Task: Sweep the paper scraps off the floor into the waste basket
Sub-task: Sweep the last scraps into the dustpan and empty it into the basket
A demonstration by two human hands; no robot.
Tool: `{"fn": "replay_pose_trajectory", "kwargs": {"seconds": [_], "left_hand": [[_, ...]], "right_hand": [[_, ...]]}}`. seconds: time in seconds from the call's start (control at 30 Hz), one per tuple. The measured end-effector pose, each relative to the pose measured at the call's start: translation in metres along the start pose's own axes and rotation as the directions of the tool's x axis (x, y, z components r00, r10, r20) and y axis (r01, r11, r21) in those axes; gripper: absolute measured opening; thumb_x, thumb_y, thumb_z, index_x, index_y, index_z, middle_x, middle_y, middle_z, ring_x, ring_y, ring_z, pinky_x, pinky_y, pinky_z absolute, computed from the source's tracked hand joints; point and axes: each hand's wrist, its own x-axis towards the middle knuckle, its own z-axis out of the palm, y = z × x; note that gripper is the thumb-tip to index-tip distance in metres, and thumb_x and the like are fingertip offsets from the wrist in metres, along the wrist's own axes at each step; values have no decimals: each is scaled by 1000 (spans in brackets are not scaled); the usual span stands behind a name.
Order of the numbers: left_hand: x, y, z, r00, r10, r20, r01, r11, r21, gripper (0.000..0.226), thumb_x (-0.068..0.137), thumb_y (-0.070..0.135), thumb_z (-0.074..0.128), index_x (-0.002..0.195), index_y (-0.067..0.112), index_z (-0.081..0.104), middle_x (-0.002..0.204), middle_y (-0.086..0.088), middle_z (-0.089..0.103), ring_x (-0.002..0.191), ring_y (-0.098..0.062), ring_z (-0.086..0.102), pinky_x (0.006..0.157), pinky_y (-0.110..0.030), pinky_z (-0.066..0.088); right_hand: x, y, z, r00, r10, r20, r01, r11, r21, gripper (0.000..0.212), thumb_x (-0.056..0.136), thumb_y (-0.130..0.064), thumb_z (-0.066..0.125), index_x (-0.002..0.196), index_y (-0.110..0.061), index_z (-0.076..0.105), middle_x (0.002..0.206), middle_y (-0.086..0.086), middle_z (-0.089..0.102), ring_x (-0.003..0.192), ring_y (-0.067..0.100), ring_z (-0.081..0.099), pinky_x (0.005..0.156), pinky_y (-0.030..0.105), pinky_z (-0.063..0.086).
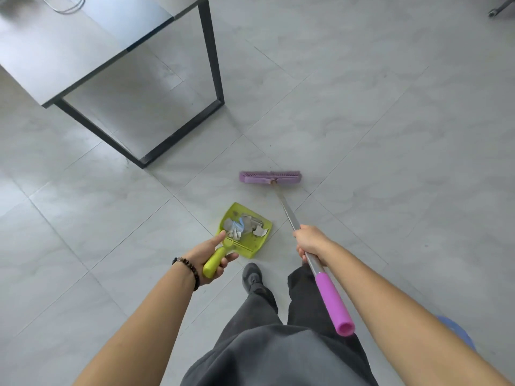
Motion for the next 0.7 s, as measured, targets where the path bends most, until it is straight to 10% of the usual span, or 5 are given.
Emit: {"fn": "replay_pose_trajectory", "kwargs": {"seconds": [0.23, 0.43, 0.7], "left_hand": [[13, -15, 12, 997, 28, 69, -12, 973, -229, 51, 86, 36, 69, 122, 4, 51, 94, -12, 62, 41, -11, 56, 40, -20, 53], [0, -22, 65, 996, 63, 64, -63, 998, -3, 17, 91, 10, 64, 100, 5, 50, 78, -10, 55, 38, -10, 54, 40, -17, 50], [-29, -44, 134, 983, 164, 84, -183, 929, 321, 11, 90, 2, 61, 82, 5, 55, 60, -7, 53, 37, -10, 54, 36, -17, 46]], "right_hand": [[-11, 68, 39, 988, 138, 73, -147, 980, 134, 47, 97, -13, 37, 144, -14, 40, 56, 6, 44, 42, 13, 41, 40, 23, 38], [-54, 106, -16, 933, 152, 326, -307, 808, 503, 51, 101, -14, 48, 150, -23, 35, 44, -9, 28, 29, -1, 30, 26, 11, 25], [-127, 185, -38, 976, -22, 218, -175, 523, 834, 40, 98, -5, 47, 131, -28, 45, 50, -9, 29, 30, -1, 30, 26, 11, 25]]}}
